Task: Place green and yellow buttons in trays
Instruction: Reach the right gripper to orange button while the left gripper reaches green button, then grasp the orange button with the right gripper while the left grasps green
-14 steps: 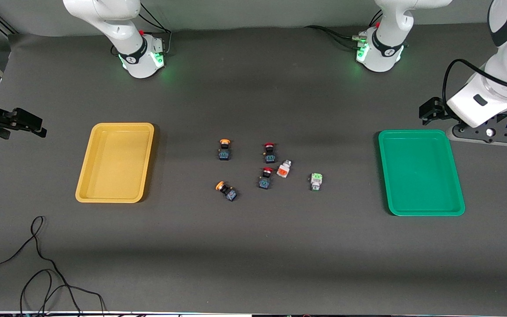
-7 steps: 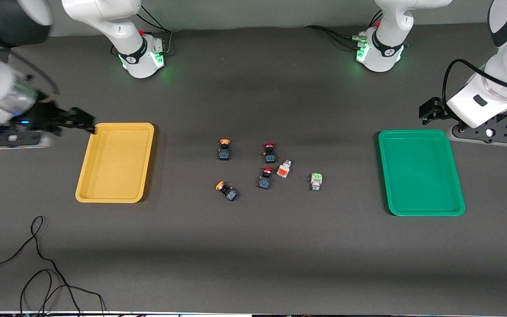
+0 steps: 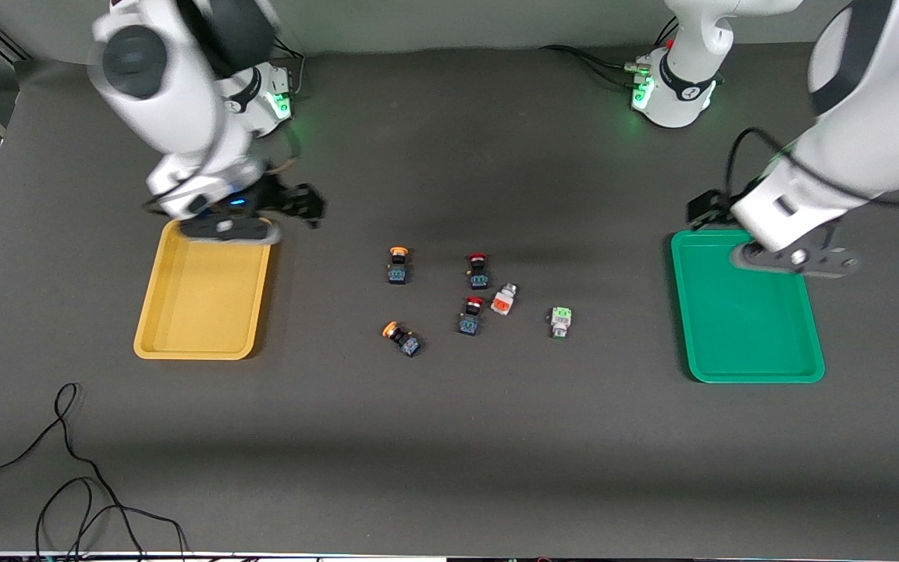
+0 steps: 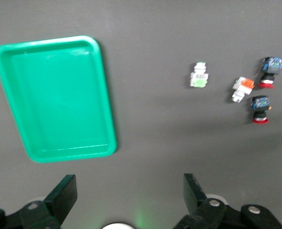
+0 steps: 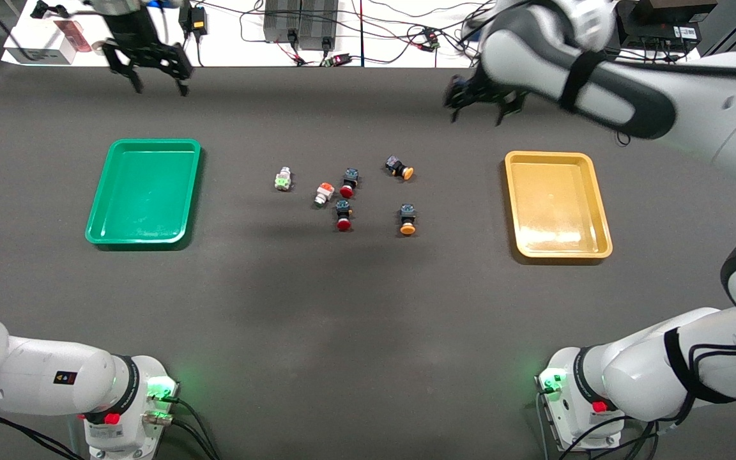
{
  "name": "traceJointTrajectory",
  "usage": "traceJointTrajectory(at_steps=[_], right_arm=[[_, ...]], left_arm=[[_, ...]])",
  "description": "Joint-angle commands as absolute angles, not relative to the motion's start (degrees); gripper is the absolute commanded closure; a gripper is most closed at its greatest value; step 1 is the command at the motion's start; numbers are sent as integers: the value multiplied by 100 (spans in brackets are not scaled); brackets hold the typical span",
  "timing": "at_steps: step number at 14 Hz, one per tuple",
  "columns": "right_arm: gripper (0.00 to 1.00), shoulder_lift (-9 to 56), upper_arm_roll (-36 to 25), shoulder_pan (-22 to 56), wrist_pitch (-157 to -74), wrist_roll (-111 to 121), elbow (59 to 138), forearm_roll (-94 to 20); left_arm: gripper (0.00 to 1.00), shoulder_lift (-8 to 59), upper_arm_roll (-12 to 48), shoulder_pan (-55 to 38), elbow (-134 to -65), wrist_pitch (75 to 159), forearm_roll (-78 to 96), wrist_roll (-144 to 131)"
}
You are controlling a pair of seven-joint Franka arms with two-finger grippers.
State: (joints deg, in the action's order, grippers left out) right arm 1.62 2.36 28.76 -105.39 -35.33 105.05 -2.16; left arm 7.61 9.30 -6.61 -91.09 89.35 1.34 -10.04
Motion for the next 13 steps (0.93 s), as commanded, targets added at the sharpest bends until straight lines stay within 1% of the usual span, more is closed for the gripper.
traceJointTrajectory(at_steps=[1,3,5,6,8,10,13], right_arm=[[0,202,158,3443,-10792,-3892,10678,-220],[0,272,167,3690,-10968,-4279,10793,-220],[0,421,158,3937,-11126,-4403,10863,-202],[0,474,158,3937,-11388,-4403,11055,-202],[0,501,158,3946,-12256,-4395,11704,-202],[0,920,158,3964,-12821,-4403,11891,-193],[0,1580,132,3973,-13436,-4403,11909,-167]], left_arm=[[1,1334,896,-1150,-9061,9289,185,-1615],[2,1668,896,-1449,-9262,9876,176,-1941],[2,2046,896,-1599,-9517,10631,185,-2065],[2,2274,896,-1626,-9640,11035,176,-2074],[2,2661,896,-1757,-9991,11992,167,-2092],[2,2969,896,-1828,-10299,12811,158,-2092],[2,3391,888,-1907,-10415,13262,106,-2066]])
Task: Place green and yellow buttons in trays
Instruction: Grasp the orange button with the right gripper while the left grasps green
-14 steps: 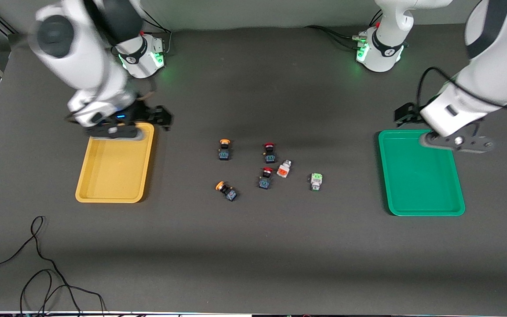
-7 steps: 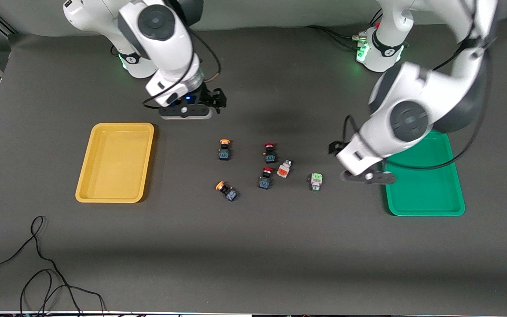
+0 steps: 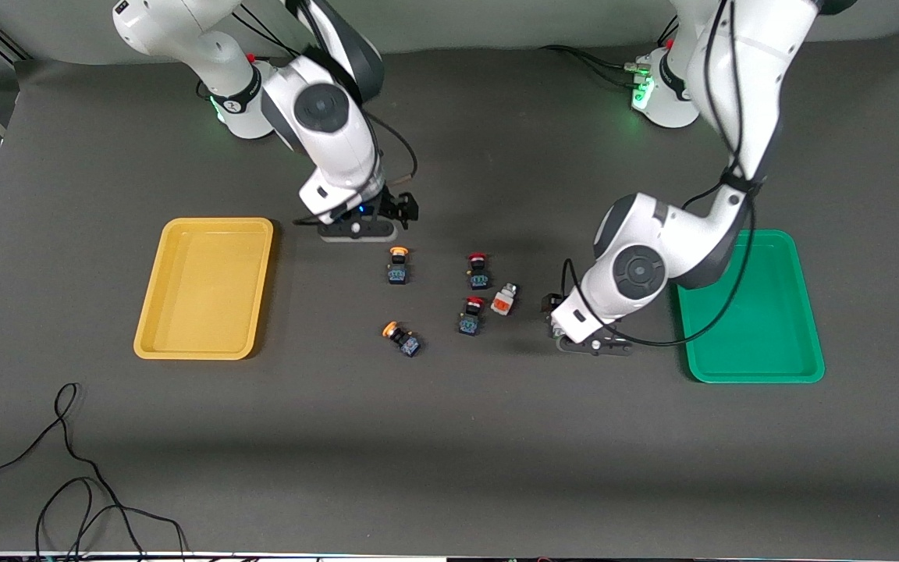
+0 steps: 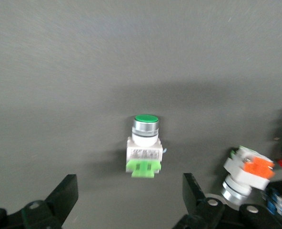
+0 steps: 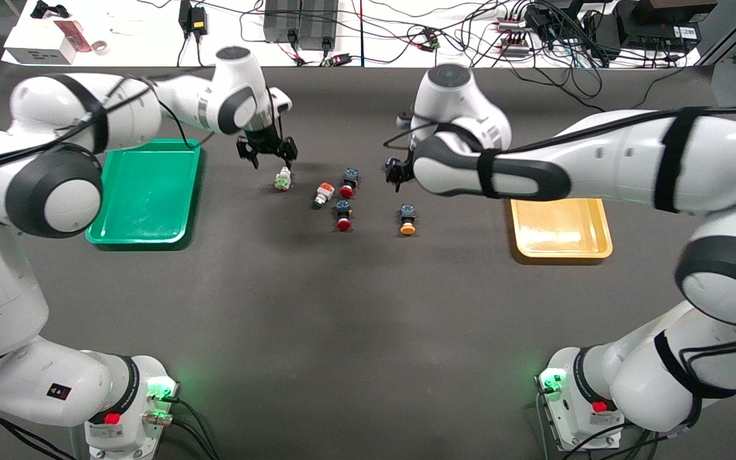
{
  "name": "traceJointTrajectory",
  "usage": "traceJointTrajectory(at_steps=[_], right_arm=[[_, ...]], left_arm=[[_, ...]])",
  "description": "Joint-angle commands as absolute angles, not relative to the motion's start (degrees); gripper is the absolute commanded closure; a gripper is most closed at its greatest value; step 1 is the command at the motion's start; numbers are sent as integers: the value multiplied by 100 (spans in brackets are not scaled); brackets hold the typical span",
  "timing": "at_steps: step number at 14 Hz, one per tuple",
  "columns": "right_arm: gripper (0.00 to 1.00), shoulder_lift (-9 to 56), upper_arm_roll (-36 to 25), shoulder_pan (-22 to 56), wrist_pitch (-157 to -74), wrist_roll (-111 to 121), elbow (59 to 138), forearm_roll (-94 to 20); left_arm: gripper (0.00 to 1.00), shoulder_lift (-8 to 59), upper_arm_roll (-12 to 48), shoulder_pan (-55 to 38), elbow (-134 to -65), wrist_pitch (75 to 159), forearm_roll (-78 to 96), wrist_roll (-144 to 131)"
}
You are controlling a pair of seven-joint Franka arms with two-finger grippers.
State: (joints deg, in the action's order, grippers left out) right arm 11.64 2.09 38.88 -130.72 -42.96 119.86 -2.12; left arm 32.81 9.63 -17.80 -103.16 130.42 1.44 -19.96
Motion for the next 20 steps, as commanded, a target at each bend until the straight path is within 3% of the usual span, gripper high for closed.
traceJointTrajectory(at_steps=[1,4,5,6,7,10,13,16,20], right_arm=[[0,1791,132,3973,-13665,-4403,11909,-97],[0,2424,106,3964,-14429,-4403,11909,-53],[0,2591,27,3973,-14606,-4403,11900,-53],[0,2741,-8,3973,-14799,-4403,11900,-53],[0,2873,-17,3973,-14983,-4403,11892,-53],[3,3015,-88,3973,-15091,-4395,11865,-53],[47,3006,-88,3973,-15047,-4377,11813,-53],[76,3006,-88,3973,-14845,-4368,11699,-53],[80,2883,-88,3955,-14312,-4324,11445,-44]], left_arm=[[1,3462,888,-1986,-10415,13350,105,-2074],[7,3708,879,-2066,-10415,13640,97,-2092],[30,3761,870,-2065,-10415,13710,88,-2074],[92,3770,861,-2057,-10406,13720,70,-2092],[100,3744,861,-2048,-10406,13685,79,-2170],[100,3333,844,-1838,-10371,13134,70,-2162],[100,2639,853,-1531,-10144,11765,62,-2022],[100,2137,835,-1031,-9792,10410,-69,-1356],[100,1802,844,181,-9861,9985,-123,373]])
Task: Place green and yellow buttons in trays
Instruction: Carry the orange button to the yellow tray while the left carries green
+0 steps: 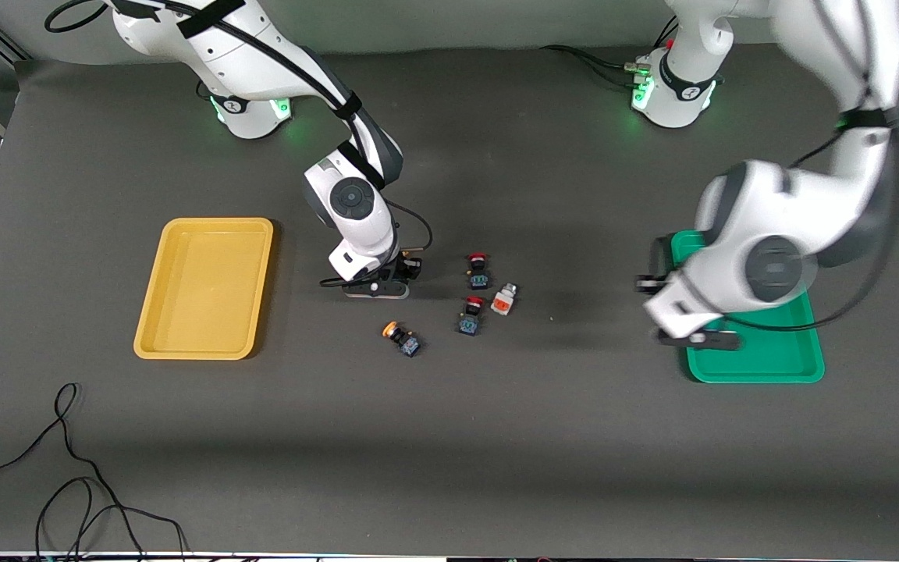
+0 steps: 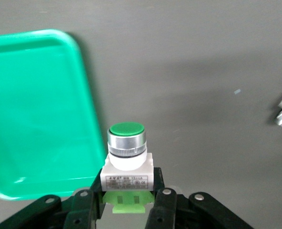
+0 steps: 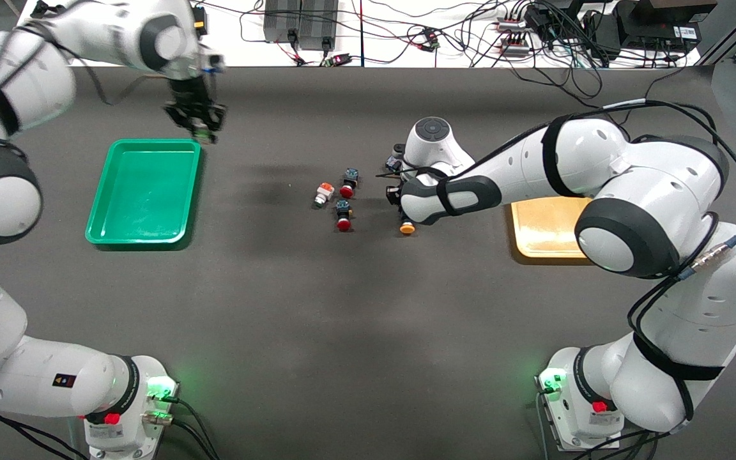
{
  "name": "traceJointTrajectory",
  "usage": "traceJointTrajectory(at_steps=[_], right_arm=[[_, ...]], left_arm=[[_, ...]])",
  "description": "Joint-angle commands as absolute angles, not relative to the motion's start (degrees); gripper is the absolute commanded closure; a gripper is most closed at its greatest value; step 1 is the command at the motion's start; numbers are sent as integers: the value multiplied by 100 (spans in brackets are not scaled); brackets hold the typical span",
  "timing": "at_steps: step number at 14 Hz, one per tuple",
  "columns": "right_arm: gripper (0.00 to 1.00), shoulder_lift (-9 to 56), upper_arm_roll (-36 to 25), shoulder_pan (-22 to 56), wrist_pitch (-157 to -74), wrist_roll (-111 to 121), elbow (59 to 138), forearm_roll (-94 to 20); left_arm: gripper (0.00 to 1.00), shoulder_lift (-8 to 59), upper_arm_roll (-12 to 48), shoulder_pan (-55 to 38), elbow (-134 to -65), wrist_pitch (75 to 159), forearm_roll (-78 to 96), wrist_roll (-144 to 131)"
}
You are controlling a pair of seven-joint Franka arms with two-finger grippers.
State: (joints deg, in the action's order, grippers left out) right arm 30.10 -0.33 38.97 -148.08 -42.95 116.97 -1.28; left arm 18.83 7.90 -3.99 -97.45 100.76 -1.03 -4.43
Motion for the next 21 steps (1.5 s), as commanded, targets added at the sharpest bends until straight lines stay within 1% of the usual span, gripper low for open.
traceJointTrajectory(at_steps=[1,3,4,6,8,10,12,14,15,16,17,18,19,20,21], right_arm=[[80,2735,-88,3946,-13865,-4307,11269,-44],[80,2436,-88,3920,-12811,-4237,10769,-44],[80,2339,-97,3876,-12292,-4071,10514,-53],[80,2163,-446,3867,-11613,-3528,10091,-79],[80,1874,-990,3867,-11339,-2615,10046,-149],[80,1618,-1684,3858,-11128,-1631,10090,-350],[80,1503,-2527,3867,-10952,-402,10151,-466],[80,1450,-3344,3867,-11065,907,10492,-850],[80,1468,-3731,3867,-11187,1497,10677,-1044],[80,1476,-4040,3876,-11449,1894,10957,-1072],[80,1468,-4269,3876,-11835,2142,11308,-1072],[80,1476,-4437,3867,-12370,2371,11703,-1081],[80,1503,-4508,3850,-12949,2477,12099,-1090],[80,1538,-4509,3754,-13512,2505,12485,-1212],[80,1669,-4509,3718,-13970,2540,12750,-1396]], left_arm=[[100,1810,844,437,-9931,10028,-123,787],[100,1872,835,894,-10063,10255,-280,1395],[100,1907,835,1097,-10237,10535,-325,1589],[100,1986,835,1405,-10711,11272,-386,2002],[100,2152,835,1651,-11177,12195,-500,2310],[100,2442,835,1854,-11416,12777,-510,2381],[100,2776,844,2090,-11443,13051,-510,2522],[100,2856,844,2127,-11443,13061,-510,2531],[93,2856,844,2136,-11435,13052,-501,2514],[79,2856,844,2136,-11417,13000,-475,2470],[81,2856,844,2127,-11391,12938,-414,2391],[78,2839,852,2127,-11373,12868,-413,2321],[52,2830,853,2144,-11373,12850,-413,2338],[1,2830,853,2153,-11373,12850,-413,2381],[0,2821,853,2153,-11373,12841,-413,2382]])
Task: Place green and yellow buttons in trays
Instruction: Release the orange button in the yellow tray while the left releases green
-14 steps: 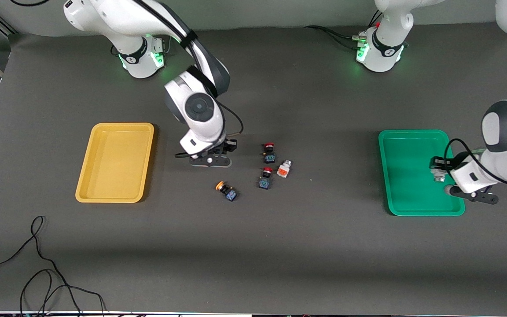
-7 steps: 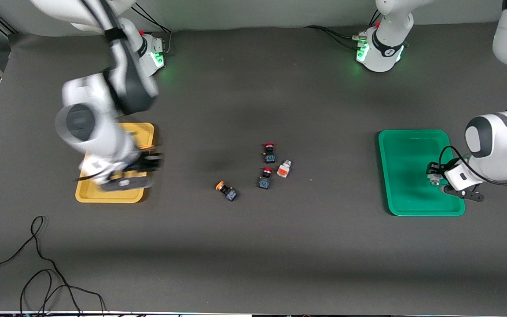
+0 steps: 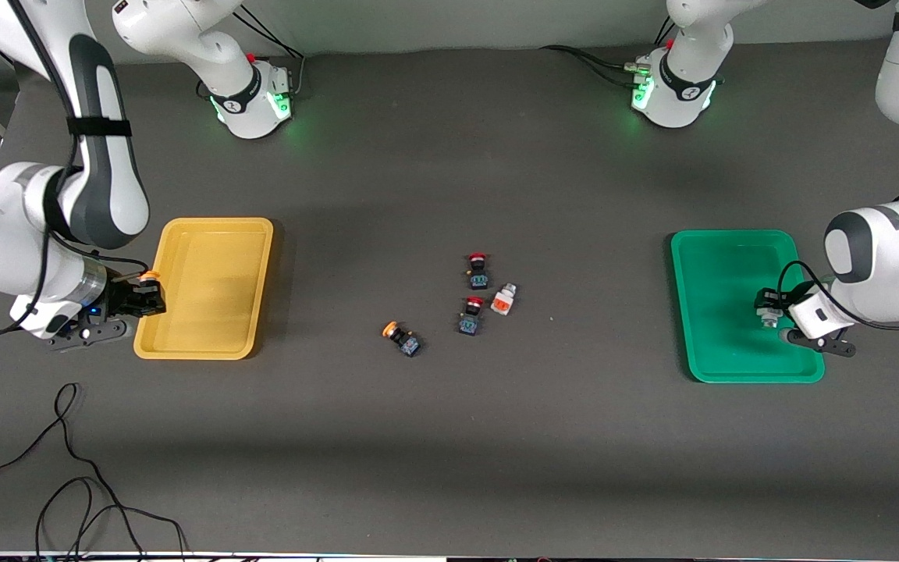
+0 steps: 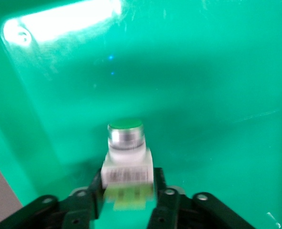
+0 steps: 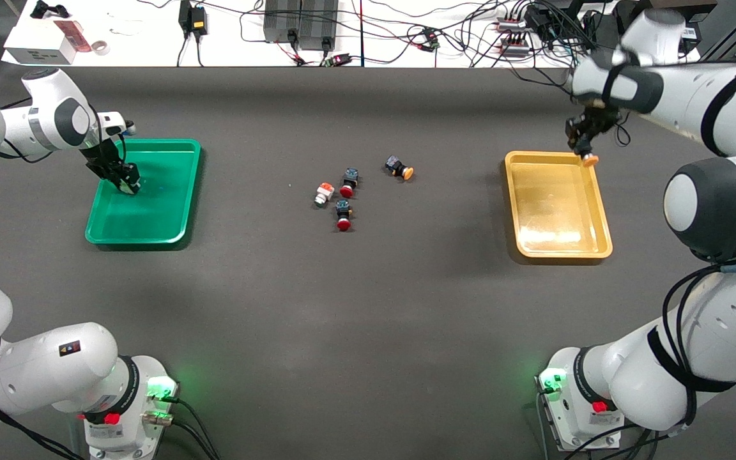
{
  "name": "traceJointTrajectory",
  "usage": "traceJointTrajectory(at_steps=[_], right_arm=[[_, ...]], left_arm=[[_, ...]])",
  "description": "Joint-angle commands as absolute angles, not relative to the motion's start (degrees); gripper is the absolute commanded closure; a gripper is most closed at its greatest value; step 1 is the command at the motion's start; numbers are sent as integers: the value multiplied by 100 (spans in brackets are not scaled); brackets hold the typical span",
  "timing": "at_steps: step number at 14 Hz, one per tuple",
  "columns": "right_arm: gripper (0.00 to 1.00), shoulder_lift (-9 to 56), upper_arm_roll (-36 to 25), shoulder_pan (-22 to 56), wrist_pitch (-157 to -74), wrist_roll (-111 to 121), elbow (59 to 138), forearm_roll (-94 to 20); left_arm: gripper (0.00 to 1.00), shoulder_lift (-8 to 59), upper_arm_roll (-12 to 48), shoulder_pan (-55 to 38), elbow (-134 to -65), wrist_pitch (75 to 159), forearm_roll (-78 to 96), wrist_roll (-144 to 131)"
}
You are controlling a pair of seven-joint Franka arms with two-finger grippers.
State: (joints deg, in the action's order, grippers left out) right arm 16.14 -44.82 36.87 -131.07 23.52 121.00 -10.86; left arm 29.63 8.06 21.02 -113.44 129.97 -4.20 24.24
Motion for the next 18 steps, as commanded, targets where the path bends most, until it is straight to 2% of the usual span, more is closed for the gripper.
traceJointTrajectory(at_steps=[1,3,6,7,8,9,13,16,18], right_arm=[[80,1905,-4509,3718,-14157,2627,12796,-1580],[80,2380,-4483,3718,-14299,2986,12779,-2168],[79,2908,-4465,3735,-14344,3917,12753,-3380],[69,2944,-4456,3753,-14326,4077,12718,-3601],[23,2953,-4456,3718,-14283,4104,12666,-3603],[3,2944,-4456,3726,-14221,4061,12604,-3612],[0,2821,-4526,3779,-13590,4008,12148,-3551],[0,2786,-4912,3893,-12713,3842,11341,-3078],[0,2795,-4939,3885,-11878,3509,10568,-2665]], left_arm=[[0,2778,853,2145,-11373,12815,-413,2373],[0,2506,905,2127,-11260,12343,-387,2338],[0,2093,1080,1803,-10541,10877,105,1909],[0,2057,1159,1628,-10225,10402,114,1498],[0,2048,1265,1435,-9935,10006,114,998],[0,2039,1405,1233,-9749,9767,114,541],[0,2161,2125,512,-9554,10175,237,-1164],[0,2521,2145,-367,-9466,11009,237,-2106],[0,2890,2153,-920,-9448,11791,185,-2914]])
